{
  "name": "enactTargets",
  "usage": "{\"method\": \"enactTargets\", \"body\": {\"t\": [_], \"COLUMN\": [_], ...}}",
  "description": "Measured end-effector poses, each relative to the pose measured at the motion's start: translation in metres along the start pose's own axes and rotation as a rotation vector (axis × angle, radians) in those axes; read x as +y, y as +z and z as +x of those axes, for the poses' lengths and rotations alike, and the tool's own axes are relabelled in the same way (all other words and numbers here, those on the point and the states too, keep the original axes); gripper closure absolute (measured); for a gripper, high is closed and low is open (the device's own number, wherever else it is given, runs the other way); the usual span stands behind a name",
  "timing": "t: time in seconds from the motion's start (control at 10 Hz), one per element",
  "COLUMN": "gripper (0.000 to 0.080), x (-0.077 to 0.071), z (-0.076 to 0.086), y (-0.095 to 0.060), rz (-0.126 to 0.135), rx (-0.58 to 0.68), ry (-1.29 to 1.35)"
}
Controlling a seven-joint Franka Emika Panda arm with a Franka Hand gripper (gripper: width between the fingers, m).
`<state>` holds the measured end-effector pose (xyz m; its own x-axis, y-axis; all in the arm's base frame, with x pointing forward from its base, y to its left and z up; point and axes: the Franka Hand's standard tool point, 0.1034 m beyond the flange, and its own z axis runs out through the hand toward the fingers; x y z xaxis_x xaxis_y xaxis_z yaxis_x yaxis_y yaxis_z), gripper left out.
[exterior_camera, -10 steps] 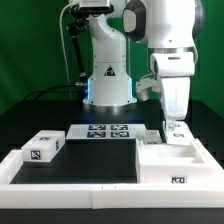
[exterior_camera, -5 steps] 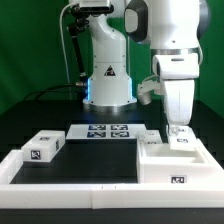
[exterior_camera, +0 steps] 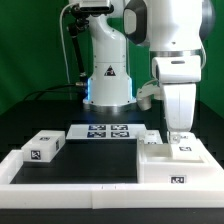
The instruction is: Assemble cabinet
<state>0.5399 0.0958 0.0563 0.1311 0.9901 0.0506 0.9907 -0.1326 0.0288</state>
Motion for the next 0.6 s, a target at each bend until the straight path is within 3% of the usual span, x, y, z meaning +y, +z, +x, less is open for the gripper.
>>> {"method": "enactTargets", "body": {"t": [0.6], "gripper": [0.0729], "x": [0.036], "z": [0.003], "y": [0.002], "rz": [-0.027], "rx": [0.015], "ry": [0.01]}}
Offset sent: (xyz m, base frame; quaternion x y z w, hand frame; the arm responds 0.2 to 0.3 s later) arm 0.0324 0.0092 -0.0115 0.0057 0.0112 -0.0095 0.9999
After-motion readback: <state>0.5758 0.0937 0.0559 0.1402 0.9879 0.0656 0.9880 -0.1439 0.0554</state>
